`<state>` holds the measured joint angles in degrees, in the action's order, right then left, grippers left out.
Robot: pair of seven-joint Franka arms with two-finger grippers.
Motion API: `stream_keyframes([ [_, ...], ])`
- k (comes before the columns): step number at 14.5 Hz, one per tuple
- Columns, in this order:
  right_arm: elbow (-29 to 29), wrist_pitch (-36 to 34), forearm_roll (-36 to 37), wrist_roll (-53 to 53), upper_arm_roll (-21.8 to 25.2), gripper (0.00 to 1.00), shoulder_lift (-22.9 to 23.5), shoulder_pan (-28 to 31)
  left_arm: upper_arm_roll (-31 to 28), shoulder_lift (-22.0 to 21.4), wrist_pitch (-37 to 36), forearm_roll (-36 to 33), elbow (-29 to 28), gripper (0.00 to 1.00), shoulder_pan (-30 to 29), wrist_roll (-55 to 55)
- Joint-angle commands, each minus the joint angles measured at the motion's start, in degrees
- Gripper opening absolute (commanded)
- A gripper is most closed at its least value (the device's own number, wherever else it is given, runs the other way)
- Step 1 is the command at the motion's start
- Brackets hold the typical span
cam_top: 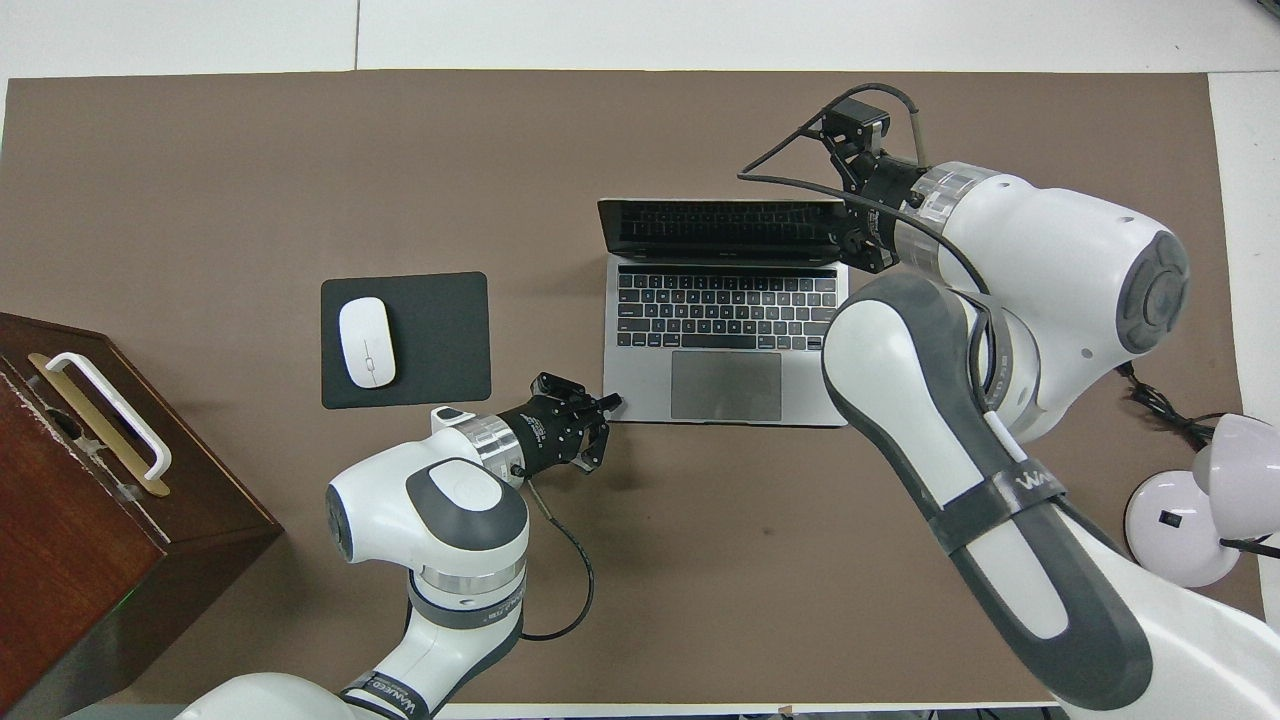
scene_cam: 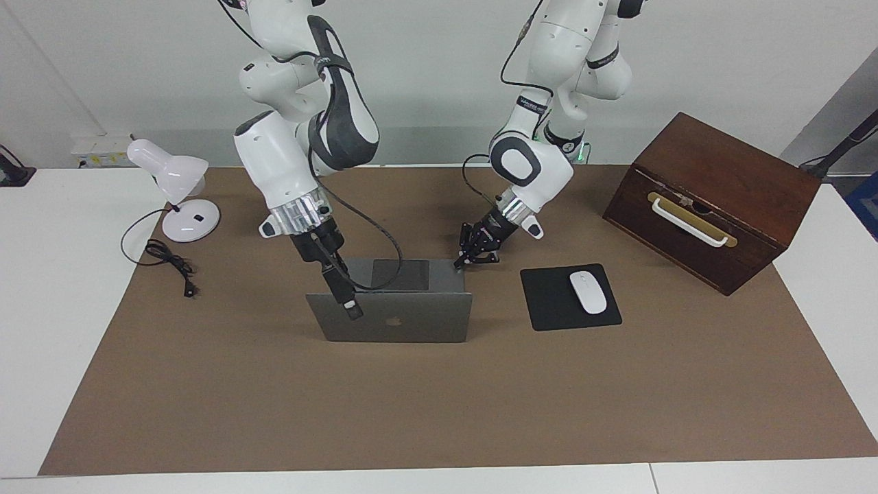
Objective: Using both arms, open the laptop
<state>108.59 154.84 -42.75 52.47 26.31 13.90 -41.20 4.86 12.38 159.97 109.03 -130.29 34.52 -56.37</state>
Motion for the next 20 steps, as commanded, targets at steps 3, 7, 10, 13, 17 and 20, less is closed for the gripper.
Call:
stream_keyframes([
  [3, -2.68, -1.82, -5.76, -6.15, 1.73, 1.0, 2.18, -0.63, -0.55, 2.65, 1.75, 1.19, 0.47, 0.0, 0.46, 1.62],
  [7, -3.03, -2.26, -5.76, -5.98, 2.43, 1.0, 2.44, -0.63, -0.55, 2.56, 1.75, 1.1, 0.47, 0.0, 0.46, 1.62],
  [10, -4.87, -6.81, -6.2, -3.97, 2.34, 1.0, 1.22, -0.63, -0.55, 2.56, 1.66, 1.1, 0.56, 0.0, 0.37, 1.62],
  [13, -5.49, -10.95, -6.03, -1.15, 2.43, 1.0, -2.12, -0.63, -0.55, 2.39, 1.75, 1.01, 0.56, 0.0, 0.37, 1.62],
  [17, -5.58, -15.44, -5.33, 1.32, 2.61, 1.0, -5.55, -0.11, -0.81, 1.25, 2.27, 0.66, 1.17, 0.0, 0.29, 1.62],
  [20, -8.81, -21.84, -4.37, 0.71, 1.82, 1.0, -6.43, 5.06, -0.99, 0.1, 4.55, 0.4, 1.35, 0.0, 0.37, 1.79],
])
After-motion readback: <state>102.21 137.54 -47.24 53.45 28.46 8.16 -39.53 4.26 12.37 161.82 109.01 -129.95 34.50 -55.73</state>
